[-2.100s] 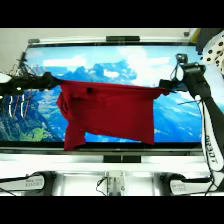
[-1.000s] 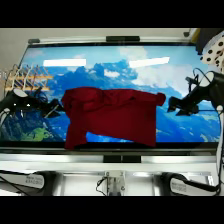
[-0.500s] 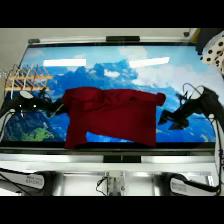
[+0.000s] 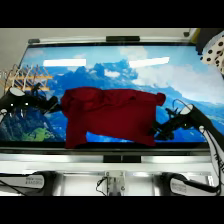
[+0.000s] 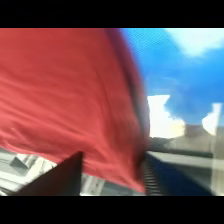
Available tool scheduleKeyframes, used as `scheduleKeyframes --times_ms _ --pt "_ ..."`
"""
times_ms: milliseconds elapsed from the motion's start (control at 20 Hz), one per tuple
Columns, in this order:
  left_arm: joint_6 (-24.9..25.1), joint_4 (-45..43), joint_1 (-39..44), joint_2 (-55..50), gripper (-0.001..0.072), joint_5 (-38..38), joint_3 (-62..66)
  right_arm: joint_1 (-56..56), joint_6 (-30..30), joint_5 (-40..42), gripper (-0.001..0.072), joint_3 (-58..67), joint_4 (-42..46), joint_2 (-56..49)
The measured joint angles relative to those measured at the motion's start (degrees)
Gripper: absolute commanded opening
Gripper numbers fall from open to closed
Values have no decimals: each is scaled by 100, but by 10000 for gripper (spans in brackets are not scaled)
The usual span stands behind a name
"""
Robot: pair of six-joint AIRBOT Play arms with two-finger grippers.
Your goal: Fold the shirts.
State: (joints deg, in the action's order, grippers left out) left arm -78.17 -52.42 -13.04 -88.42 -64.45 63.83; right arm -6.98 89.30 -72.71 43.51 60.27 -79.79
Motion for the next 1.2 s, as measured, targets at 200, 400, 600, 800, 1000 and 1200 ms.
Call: scheduleKeyframes --times_ms 200,400,600,800,1000,1200 --pt "225 7 -15 345 32 -225 264 437 -42 337 73 59 -184 13" --pt "435 9 -131 1193 32 -310 1462 466 -223 17 73 1351 4 564" --pt "483 28 -393 2133 32 -46 3759 153 -396 203 73 3945 636 1648" --pt "-81 -199 -636 3171 32 654 5292 13 -450 608 73 6262 1768 2616" --pt "-435 -498 -710 4266 32 975 5259 -31 -450 544 74 7147 2299 3379" --pt "-658 -876 -732 4811 33 758 4931 -37 -439 -131 73 7237 2791 3545"
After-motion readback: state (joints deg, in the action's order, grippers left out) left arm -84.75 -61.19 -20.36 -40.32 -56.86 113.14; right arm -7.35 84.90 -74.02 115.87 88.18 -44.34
